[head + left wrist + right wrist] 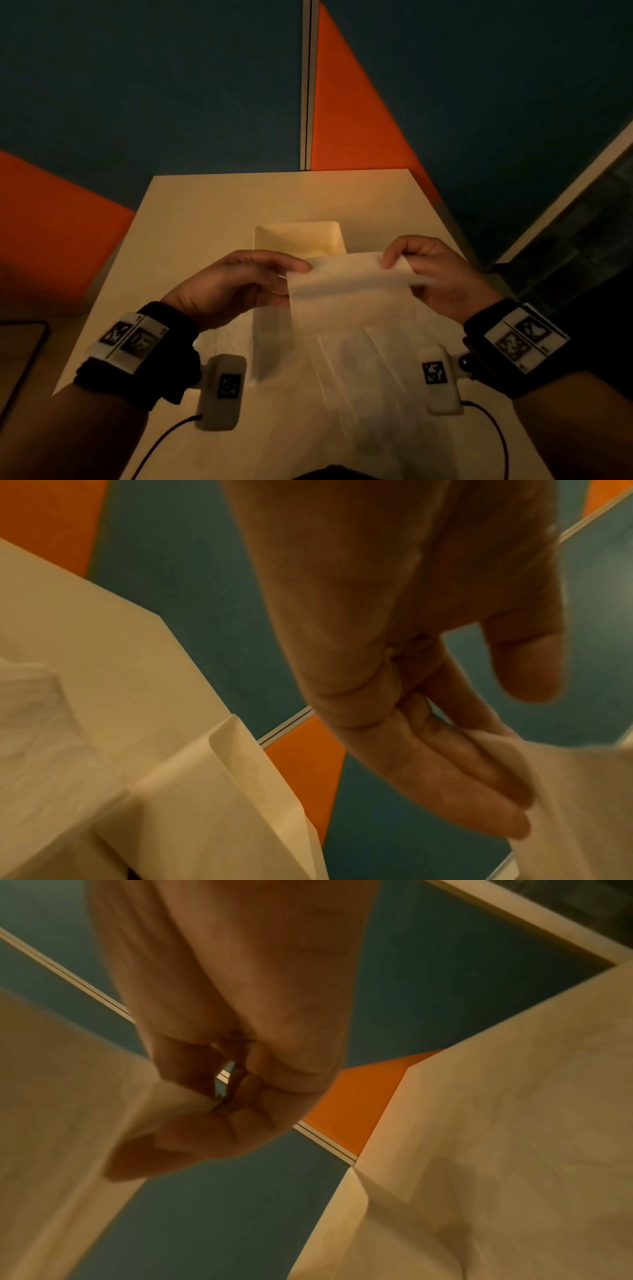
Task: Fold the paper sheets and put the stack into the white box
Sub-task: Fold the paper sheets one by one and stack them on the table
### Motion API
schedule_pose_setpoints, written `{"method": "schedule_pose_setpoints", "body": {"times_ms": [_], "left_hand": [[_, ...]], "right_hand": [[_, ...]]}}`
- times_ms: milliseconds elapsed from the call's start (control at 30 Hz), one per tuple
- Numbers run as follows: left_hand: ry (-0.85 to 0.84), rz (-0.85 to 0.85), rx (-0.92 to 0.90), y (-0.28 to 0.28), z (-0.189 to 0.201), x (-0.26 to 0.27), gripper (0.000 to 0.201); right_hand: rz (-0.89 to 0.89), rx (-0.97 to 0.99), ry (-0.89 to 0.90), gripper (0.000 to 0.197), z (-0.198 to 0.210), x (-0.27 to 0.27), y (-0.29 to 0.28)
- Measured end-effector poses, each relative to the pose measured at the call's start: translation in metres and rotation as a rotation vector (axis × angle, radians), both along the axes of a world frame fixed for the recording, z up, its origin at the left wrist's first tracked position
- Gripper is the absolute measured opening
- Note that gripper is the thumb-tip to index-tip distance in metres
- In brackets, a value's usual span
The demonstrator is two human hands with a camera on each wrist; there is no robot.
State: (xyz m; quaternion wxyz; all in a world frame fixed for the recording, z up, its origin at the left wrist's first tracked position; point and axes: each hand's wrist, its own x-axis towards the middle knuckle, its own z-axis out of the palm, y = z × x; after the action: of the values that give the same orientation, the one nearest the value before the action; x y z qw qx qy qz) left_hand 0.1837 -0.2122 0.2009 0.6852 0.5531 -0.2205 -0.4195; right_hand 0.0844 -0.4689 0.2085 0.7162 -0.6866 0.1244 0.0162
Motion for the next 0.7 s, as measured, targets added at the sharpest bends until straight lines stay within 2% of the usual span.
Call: {"method": "schedule_pose_setpoints", "body": {"times_ms": [133, 267, 300, 400, 467, 533, 633, 700], "left_hand": [[0.001, -0.106, 0.039, -0.003, 0.003, -0.001, 0.050], [-0.011, -0.131, 0.061, -0.019, 0.004, -0.010, 0.022], [-0.027, -0.124, 0.075, -0.023, 0.004, -0.012, 0.021], [-0.068, -0.039, 0.113, -0.030, 0.000, -0.017, 0.027], [-0.085, 0.089, 0.147, -0.026, -0.006, -0.016, 0.025], [-0.071, 0.245, 0.186, -0.016, -0.014, -0.013, 0.026], [-0.045, 0.424, 0.236, 0.008, -0.029, -0.010, 0.025], [-0.020, 0.508, 0.305, 0.023, -0.043, -0.008, 0.026]], "right_hand": [[0.144, -0.083, 0.016, 0.050, 0.008, 0.006, -0.002], [0.305, -0.118, 0.005, 0.052, 0.013, 0.014, 0.011], [0.333, -0.126, 0.000, 0.051, 0.014, 0.015, 0.015], [0.361, -0.104, 0.008, 0.036, 0.011, 0.017, 0.020], [0.268, -0.057, 0.041, 0.023, 0.004, 0.016, 0.014], [0.072, -0.094, 0.105, 0.023, -0.012, 0.015, 0.001], [-0.189, -0.416, 0.311, 0.022, -0.057, 0.010, -0.024], [-0.212, -0.600, 0.478, 0.030, -0.091, 0.003, -0.037]]}}
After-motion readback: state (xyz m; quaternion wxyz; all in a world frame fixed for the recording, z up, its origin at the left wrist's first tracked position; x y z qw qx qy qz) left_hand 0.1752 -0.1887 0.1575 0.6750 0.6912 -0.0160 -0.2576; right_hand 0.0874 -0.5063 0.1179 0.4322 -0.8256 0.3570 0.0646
